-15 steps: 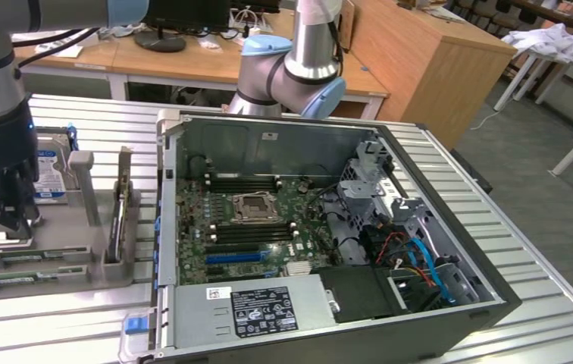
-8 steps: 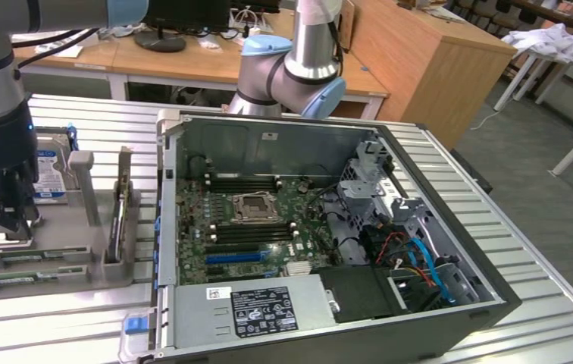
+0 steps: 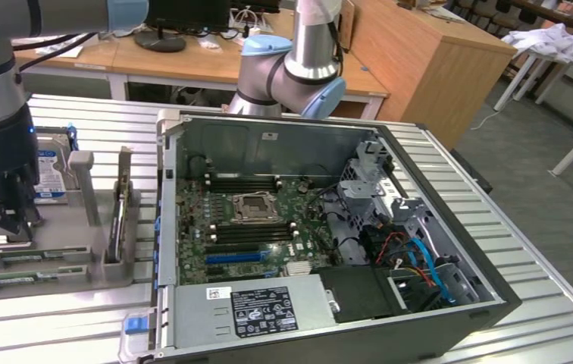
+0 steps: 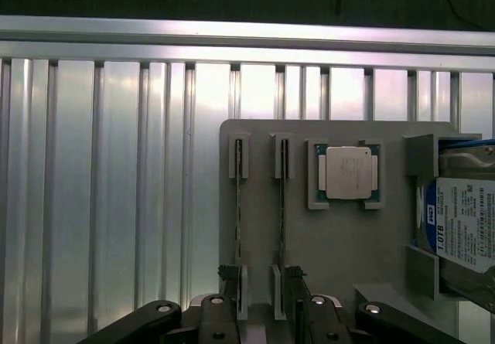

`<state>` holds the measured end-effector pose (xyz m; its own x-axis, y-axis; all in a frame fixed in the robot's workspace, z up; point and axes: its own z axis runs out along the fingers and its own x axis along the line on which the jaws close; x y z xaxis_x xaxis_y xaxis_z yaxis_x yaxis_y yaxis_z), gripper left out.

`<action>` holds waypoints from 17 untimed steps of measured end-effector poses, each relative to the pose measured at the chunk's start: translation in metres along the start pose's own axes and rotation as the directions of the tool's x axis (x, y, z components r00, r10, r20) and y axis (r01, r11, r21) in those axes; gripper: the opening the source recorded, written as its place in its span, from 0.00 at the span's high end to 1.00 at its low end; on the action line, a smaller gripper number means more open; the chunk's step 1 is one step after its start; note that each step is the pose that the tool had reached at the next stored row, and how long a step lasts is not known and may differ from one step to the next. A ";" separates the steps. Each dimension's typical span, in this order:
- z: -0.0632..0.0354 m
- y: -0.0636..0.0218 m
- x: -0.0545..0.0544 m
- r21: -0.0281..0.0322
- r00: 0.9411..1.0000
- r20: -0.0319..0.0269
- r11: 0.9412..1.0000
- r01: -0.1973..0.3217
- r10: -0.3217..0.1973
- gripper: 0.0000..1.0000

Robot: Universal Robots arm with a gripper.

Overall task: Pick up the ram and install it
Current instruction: 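Pick up the ram and move it above insertion slot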

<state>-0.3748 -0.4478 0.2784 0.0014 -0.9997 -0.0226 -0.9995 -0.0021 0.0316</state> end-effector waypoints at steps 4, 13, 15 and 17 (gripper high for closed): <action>0.0014 0.0000 0.000 0.000 1.000 0.000 1.000 0.000 0.000 0.63; 0.0026 -0.0001 0.000 0.000 1.000 0.000 1.000 0.000 0.000 0.63; 0.0032 -0.0001 0.000 0.000 1.000 0.000 1.000 0.000 0.000 0.63; 0.0041 -0.0001 0.000 0.000 1.000 0.000 1.000 0.000 0.000 0.63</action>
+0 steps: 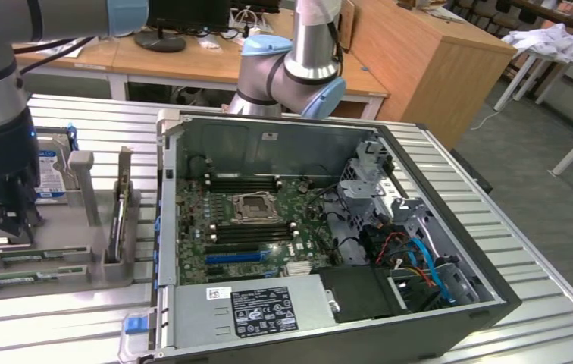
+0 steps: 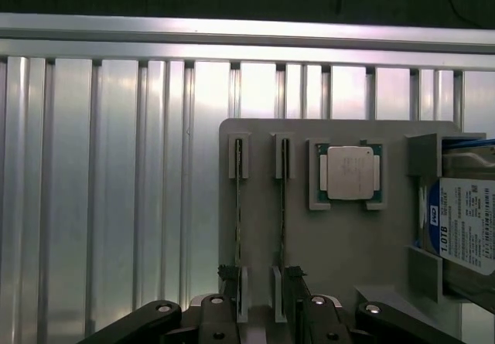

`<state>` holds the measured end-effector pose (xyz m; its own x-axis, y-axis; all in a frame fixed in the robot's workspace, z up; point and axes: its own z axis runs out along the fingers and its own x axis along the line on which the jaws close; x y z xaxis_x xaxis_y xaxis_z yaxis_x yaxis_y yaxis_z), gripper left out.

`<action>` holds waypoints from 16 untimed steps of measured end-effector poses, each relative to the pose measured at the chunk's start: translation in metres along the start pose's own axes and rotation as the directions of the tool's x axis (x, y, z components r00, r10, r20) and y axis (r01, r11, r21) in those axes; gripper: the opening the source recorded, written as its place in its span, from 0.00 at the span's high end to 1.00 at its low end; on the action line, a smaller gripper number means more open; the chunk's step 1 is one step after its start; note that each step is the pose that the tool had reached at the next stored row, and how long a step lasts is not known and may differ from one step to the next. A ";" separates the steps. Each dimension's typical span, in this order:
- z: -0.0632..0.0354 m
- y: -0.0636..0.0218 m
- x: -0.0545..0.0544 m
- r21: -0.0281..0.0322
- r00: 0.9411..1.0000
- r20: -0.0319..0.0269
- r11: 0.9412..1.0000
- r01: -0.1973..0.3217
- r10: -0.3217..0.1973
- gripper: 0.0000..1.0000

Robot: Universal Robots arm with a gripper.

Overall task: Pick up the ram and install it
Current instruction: 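Pick up the ram and move it above insertion slot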

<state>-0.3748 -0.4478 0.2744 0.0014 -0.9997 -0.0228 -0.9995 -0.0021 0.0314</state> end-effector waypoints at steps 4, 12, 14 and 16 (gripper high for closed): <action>0.0019 -0.0001 0.000 0.000 1.000 0.000 1.000 0.000 0.000 0.63; 0.0058 -0.0002 0.000 0.000 1.000 0.000 1.000 0.000 0.000 0.63; 0.0068 -0.0002 0.000 0.000 1.000 0.000 1.000 0.000 0.000 0.63; 0.0078 -0.0002 0.000 0.000 1.000 0.000 1.000 0.000 0.000 0.63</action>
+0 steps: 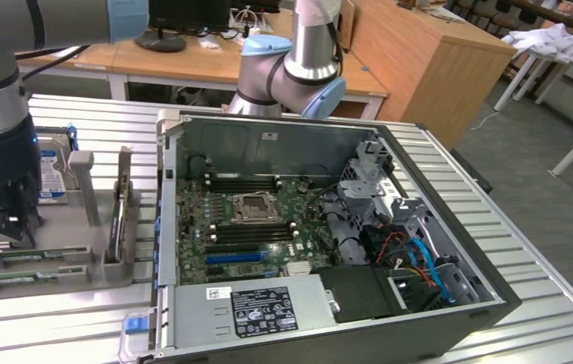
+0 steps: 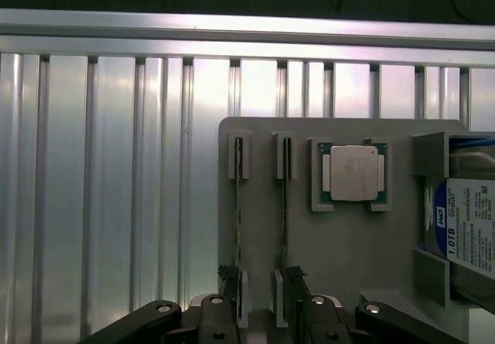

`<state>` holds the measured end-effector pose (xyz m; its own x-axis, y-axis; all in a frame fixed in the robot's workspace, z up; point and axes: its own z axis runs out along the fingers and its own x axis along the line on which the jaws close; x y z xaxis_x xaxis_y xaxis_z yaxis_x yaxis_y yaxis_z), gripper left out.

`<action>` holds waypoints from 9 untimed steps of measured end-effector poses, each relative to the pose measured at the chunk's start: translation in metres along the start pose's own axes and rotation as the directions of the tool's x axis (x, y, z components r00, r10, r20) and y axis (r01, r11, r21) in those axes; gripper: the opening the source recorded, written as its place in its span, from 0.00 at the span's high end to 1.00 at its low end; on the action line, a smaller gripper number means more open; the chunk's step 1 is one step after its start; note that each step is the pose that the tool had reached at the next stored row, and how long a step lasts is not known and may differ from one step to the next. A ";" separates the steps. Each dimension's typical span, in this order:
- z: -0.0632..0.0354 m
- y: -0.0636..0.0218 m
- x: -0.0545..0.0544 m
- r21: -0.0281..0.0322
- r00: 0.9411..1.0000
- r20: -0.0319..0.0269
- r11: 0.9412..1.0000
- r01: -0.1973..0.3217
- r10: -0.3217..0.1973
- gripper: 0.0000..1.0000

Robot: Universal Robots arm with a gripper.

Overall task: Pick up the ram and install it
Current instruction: 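Pick up the ram and move it above insertion slot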

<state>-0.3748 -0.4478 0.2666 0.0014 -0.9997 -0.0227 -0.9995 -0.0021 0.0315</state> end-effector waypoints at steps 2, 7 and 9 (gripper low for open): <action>0.0011 0.0000 0.000 0.000 1.000 0.000 1.000 0.000 0.000 0.63; 0.0037 -0.0001 0.000 0.000 1.000 0.000 1.000 0.000 0.000 0.63; 0.0048 -0.0002 0.000 0.000 1.000 0.000 1.000 0.000 0.000 0.63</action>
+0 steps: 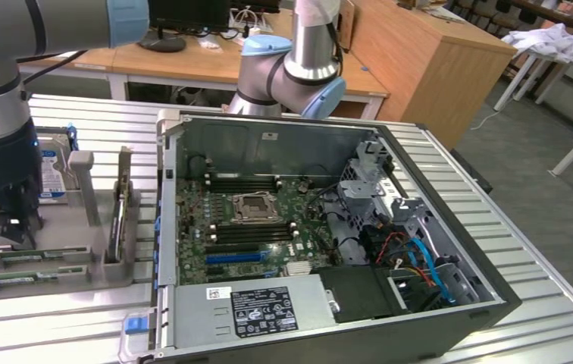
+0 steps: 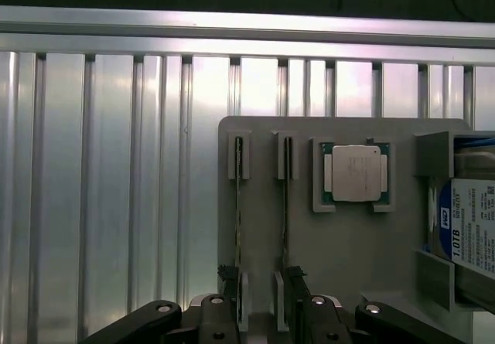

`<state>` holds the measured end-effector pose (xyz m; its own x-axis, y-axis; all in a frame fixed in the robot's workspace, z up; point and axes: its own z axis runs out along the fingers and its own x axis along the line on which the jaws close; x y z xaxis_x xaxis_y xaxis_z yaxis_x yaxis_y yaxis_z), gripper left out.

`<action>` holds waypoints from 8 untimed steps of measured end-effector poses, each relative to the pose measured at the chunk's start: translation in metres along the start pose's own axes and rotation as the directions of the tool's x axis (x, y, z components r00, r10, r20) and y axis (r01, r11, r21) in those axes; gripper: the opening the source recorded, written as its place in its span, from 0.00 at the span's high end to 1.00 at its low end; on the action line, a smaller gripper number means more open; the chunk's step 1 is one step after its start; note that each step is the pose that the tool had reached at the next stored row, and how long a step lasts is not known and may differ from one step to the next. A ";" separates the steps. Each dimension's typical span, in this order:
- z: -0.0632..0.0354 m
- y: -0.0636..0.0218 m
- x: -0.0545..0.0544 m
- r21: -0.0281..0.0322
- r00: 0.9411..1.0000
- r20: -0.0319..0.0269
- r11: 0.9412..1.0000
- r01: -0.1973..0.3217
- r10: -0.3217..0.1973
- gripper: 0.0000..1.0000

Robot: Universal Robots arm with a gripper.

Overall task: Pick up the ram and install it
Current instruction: 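Pick up the ram and move it above insertion slot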

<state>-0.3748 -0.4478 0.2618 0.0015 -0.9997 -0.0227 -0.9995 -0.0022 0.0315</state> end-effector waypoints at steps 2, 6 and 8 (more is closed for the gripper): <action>0.0012 0.0000 0.000 0.000 1.000 0.000 1.000 0.000 0.000 0.63; 0.0038 -0.0001 0.000 0.000 1.000 0.000 1.000 0.000 0.000 0.63; 0.0051 -0.0001 0.000 0.000 1.000 0.000 1.000 0.000 0.000 0.63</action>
<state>-0.3748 -0.4478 0.2567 0.0014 -0.9997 -0.0228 -0.9995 -0.0021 0.0315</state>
